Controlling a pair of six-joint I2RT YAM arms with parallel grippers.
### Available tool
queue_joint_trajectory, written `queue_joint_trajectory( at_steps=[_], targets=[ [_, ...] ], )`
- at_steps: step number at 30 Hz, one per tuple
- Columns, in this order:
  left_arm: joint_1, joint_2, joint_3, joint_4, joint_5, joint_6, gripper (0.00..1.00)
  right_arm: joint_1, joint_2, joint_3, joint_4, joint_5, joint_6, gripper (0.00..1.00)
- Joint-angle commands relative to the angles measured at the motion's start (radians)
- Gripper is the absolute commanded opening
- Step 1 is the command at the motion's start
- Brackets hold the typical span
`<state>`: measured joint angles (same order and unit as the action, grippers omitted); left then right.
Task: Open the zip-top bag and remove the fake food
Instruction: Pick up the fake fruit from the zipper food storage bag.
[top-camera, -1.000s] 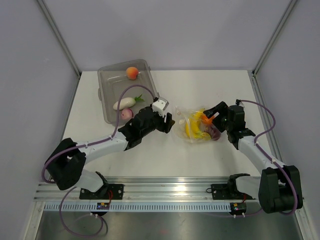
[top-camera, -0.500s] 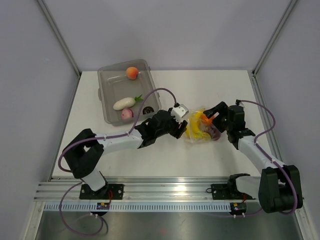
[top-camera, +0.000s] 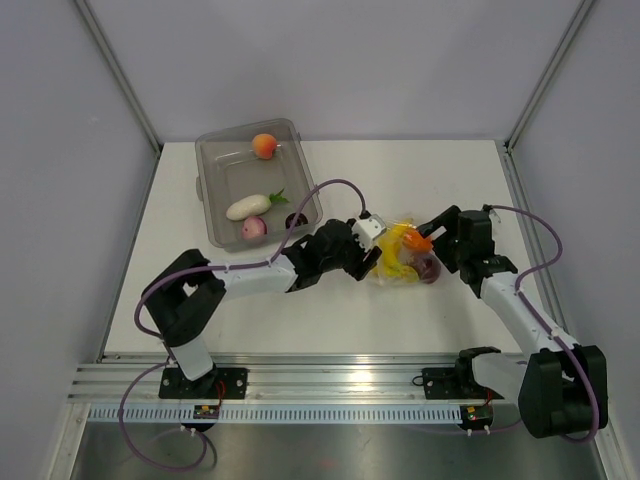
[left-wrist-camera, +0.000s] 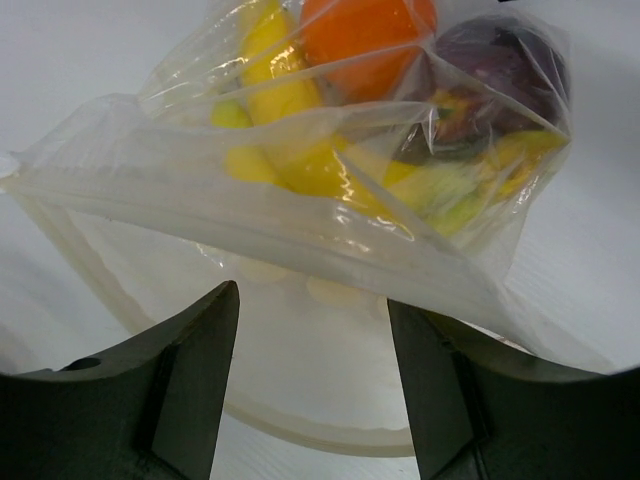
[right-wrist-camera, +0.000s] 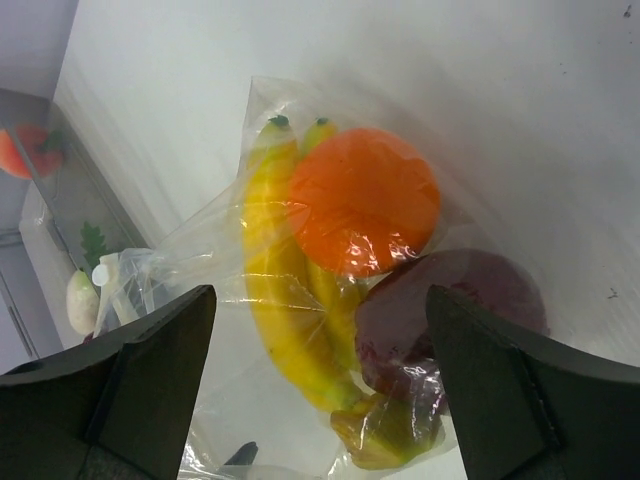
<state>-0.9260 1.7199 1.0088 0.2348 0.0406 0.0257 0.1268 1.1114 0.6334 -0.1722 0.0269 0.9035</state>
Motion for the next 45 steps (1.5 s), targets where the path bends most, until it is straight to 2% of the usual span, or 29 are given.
queue_joint_trajectory(
  at_steps=[1,9,13,19,25,29,42,45],
  targets=[
    [-0.008,0.010,0.031,0.075,0.057,0.036,0.65,-0.004,-0.048,0.052,-0.072,0.070,0.012,0.93],
    [-0.027,-0.003,-0.058,0.241,0.142,0.091,0.72,-0.004,-0.019,0.075,-0.075,0.041,-0.021,0.92],
    [-0.033,0.009,-0.055,0.251,0.130,0.094,0.77,-0.003,0.013,0.091,-0.081,0.015,-0.044,0.91],
    [-0.043,0.050,-0.026,0.238,0.120,0.102,0.78,-0.003,0.002,0.084,-0.075,0.028,-0.046,0.91],
    [-0.062,0.072,-0.018,0.248,0.050,0.119,0.79,-0.003,0.033,0.094,-0.084,0.042,-0.045,0.92],
    [-0.062,0.067,-0.029,0.271,0.036,0.103,0.89,-0.003,0.051,0.089,-0.070,0.031,-0.037,0.92],
    [-0.093,0.076,-0.024,0.297,0.036,0.167,0.90,-0.004,0.068,0.084,-0.044,-0.061,-0.023,0.91],
    [-0.096,0.089,-0.016,0.304,0.033,0.177,0.90,-0.001,0.051,0.107,-0.101,-0.042,-0.026,0.92]
  ],
)
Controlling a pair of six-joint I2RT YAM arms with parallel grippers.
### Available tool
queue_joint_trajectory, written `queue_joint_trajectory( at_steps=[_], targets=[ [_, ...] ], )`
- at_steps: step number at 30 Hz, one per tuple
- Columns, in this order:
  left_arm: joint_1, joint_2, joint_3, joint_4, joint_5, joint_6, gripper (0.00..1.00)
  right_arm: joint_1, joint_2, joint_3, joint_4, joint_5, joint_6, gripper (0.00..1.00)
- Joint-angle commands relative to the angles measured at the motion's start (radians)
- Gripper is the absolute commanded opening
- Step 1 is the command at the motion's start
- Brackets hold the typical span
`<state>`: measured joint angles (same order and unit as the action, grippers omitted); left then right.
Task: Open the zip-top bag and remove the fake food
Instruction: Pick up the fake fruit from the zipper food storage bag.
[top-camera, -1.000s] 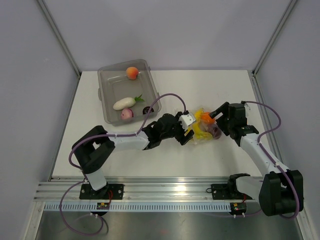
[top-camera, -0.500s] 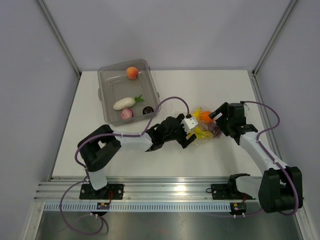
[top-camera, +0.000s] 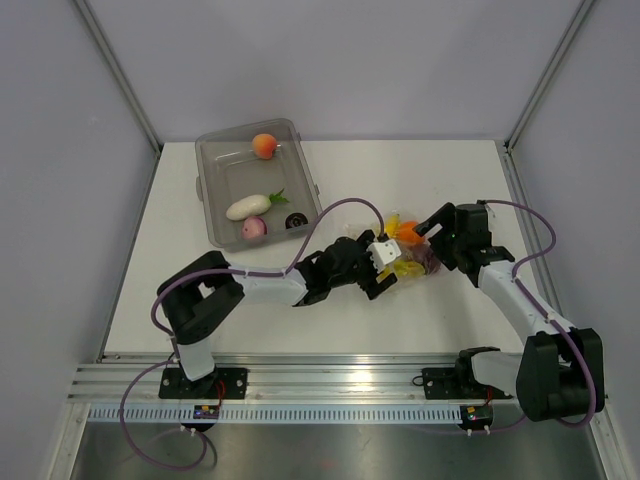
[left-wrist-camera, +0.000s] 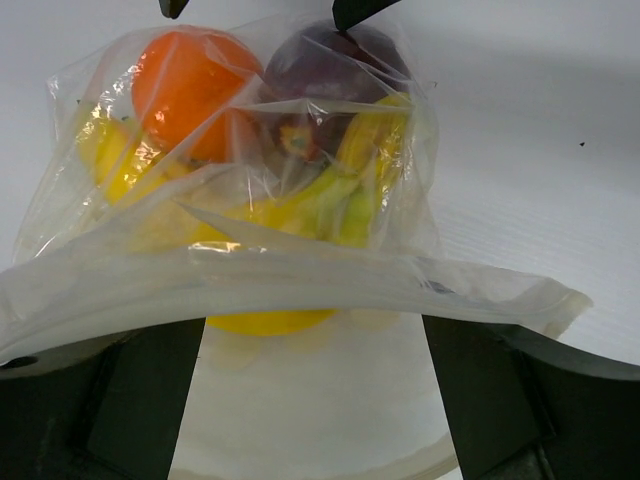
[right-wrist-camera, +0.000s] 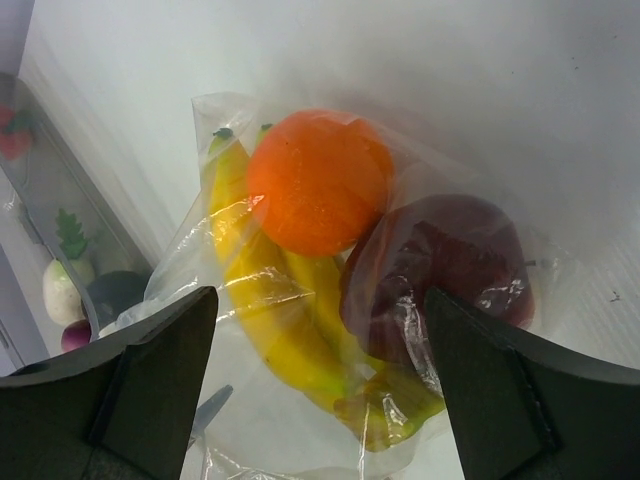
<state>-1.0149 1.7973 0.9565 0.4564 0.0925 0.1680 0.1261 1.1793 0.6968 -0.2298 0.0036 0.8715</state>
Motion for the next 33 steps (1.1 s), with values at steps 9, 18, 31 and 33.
queue_joint_trajectory(
  at_steps=[9,18,31,33],
  targets=[
    [-0.014,0.037,0.031,0.148,-0.016,0.156,0.94,0.000,0.003,0.067,-0.046,-0.063,-0.011,0.93],
    [-0.011,0.096,0.083,0.128,-0.034,0.248,0.95,0.015,-0.018,0.093,-0.098,-0.078,-0.014,0.92],
    [-0.010,0.120,0.108,0.140,0.027,0.225,0.96,0.067,0.040,0.167,-0.207,0.001,0.047,0.95],
    [-0.010,0.122,0.110,0.145,0.033,0.219,0.96,0.090,0.081,0.168,-0.186,-0.043,0.054,0.95]
  ],
)
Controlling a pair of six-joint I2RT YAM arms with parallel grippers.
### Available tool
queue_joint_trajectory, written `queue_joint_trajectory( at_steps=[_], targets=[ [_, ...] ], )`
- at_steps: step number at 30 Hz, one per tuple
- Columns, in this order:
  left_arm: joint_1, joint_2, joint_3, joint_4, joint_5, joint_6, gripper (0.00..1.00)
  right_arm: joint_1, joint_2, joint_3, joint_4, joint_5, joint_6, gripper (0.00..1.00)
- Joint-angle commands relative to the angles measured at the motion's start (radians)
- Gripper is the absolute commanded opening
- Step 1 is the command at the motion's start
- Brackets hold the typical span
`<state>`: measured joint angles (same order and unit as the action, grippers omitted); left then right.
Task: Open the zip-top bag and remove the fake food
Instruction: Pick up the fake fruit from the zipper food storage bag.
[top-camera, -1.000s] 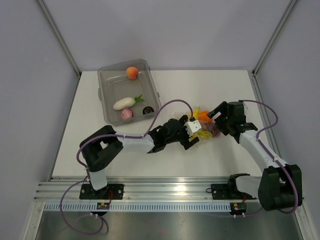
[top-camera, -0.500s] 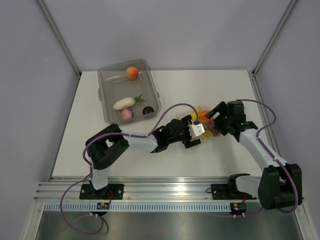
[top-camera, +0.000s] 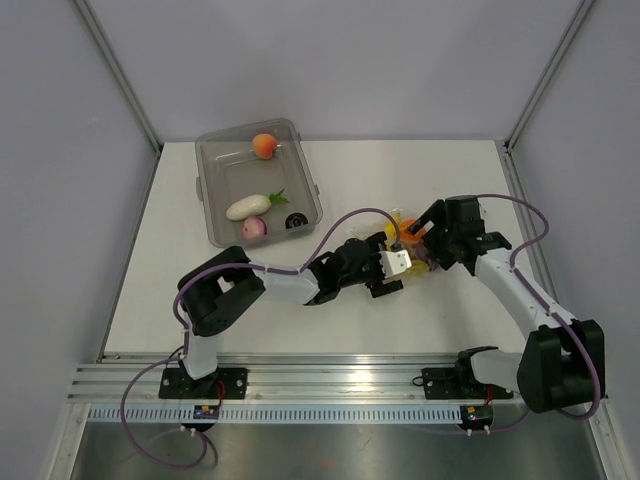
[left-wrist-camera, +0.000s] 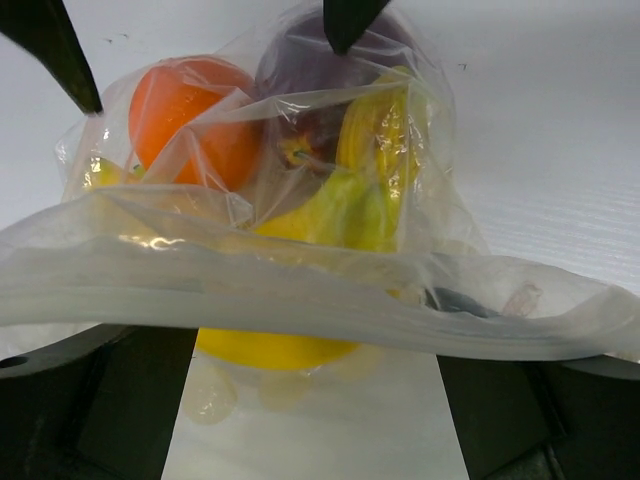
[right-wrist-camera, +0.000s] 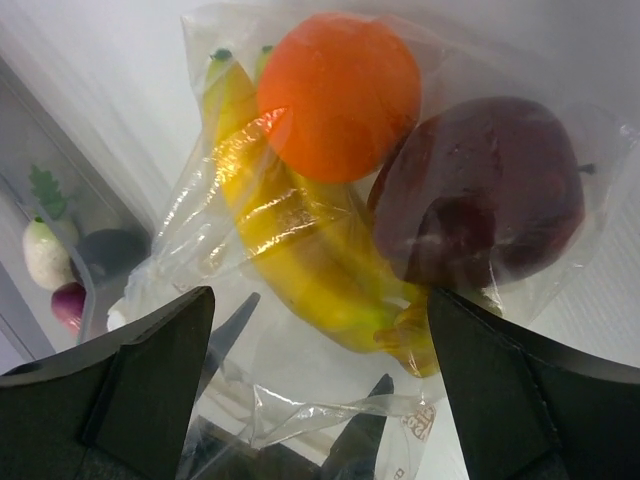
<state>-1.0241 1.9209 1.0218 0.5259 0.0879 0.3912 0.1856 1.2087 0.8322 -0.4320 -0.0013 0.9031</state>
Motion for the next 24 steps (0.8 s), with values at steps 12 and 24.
queue_joint_trajectory(
  at_steps=[12,24],
  targets=[
    [-0.001,0.012,0.064,0.034,0.124,-0.002,0.94,0.054,0.184,0.067,0.070,-0.218,0.002,0.96],
    [-0.005,0.082,0.176,-0.145,0.082,0.035,0.86,0.054,0.134,0.042,0.102,-0.175,-0.001,0.41]
  ],
)
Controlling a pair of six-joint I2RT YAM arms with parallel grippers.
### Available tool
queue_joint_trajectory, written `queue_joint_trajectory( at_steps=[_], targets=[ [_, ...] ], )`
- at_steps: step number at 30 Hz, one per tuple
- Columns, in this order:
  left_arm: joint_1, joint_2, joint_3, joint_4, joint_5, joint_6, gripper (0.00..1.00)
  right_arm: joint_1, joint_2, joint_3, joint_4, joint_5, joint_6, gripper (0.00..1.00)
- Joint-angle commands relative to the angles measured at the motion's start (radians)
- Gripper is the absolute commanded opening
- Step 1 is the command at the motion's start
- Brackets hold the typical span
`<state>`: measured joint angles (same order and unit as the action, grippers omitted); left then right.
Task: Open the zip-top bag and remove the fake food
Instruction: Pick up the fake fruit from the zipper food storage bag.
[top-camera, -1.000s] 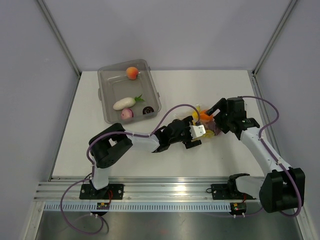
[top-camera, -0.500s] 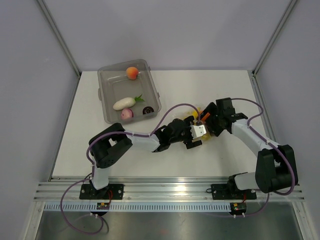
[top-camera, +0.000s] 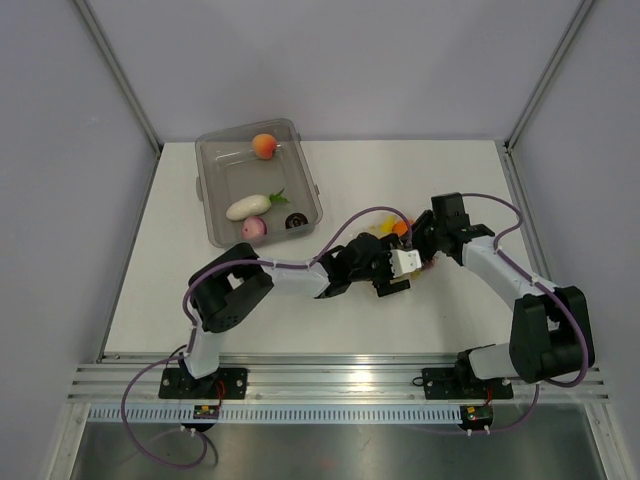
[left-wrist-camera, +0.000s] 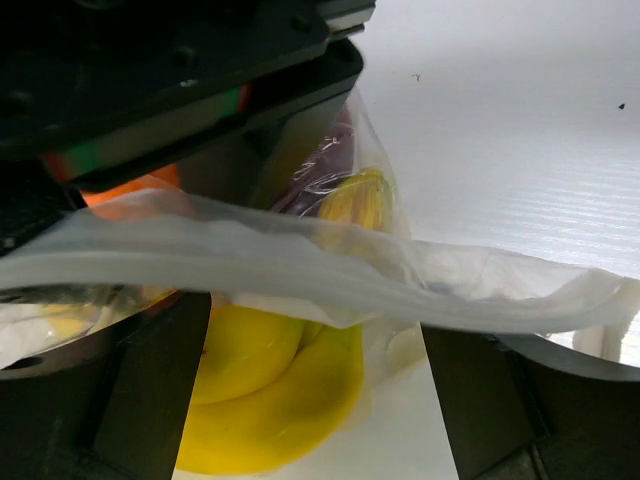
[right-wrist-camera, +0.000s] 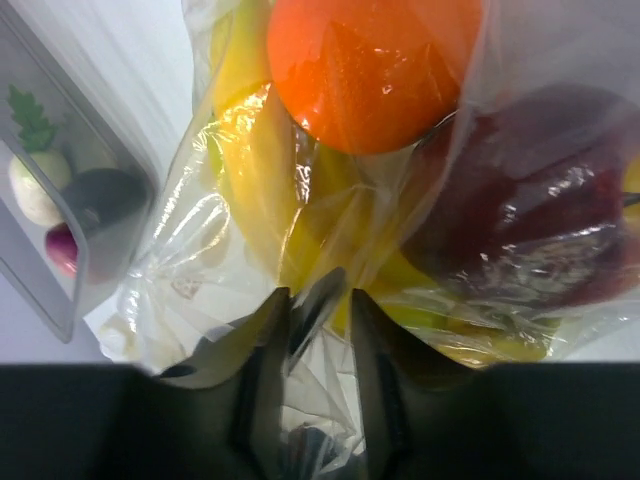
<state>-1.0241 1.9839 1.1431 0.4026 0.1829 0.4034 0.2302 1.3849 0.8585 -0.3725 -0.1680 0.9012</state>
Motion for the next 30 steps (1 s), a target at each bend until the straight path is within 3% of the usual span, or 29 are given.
queue_joint_trajectory(
  at_steps=[1,2,4,5,6,12,16,19,21,23,27,28,30],
  targets=[
    [-0.005,0.018,0.058,-0.025,-0.017,0.025,0.84,0.009,-0.047,0.014,0.041,-0.004,-0.001,0.35],
    [-0.005,0.020,0.058,-0.028,-0.017,0.026,0.81,0.009,-0.052,0.013,0.041,0.004,-0.001,0.24],
    [-0.005,0.020,0.060,-0.033,-0.020,0.028,0.76,0.009,-0.057,0.010,0.041,0.012,-0.002,0.16],
    [-0.005,0.018,0.061,-0.036,-0.020,0.026,0.73,0.009,-0.060,0.010,0.043,0.018,-0.002,0.04],
    [-0.005,0.020,0.061,-0.039,-0.022,0.025,0.70,0.009,-0.061,0.010,0.041,0.022,-0.002,0.01],
    [-0.005,0.006,0.033,-0.008,-0.030,0.022,0.60,0.011,-0.069,0.011,0.029,0.061,-0.004,0.00],
    [-0.005,0.013,0.047,-0.033,-0.037,0.023,0.42,0.011,-0.083,0.010,0.023,0.074,-0.007,0.00],
    [-0.005,0.019,0.056,-0.056,-0.045,0.028,0.35,0.009,-0.083,0.010,0.023,0.076,-0.007,0.00],
    [-0.005,0.013,0.053,-0.054,-0.049,0.029,0.36,0.009,-0.075,0.011,0.026,0.071,-0.008,0.00],
    [-0.005,-0.002,0.041,-0.051,-0.046,0.032,0.44,0.009,-0.069,0.013,0.027,0.067,-0.010,0.00],
    [-0.005,-0.037,0.017,-0.041,-0.056,0.034,0.47,0.009,-0.063,0.016,0.026,0.070,-0.013,0.00],
    [-0.005,-0.043,0.015,-0.041,-0.074,0.035,0.50,0.009,-0.064,0.016,0.024,0.071,-0.015,0.00],
    [-0.005,-0.049,0.012,-0.038,-0.115,0.038,0.67,0.011,-0.069,0.014,0.024,0.074,-0.013,0.00]
  ],
)
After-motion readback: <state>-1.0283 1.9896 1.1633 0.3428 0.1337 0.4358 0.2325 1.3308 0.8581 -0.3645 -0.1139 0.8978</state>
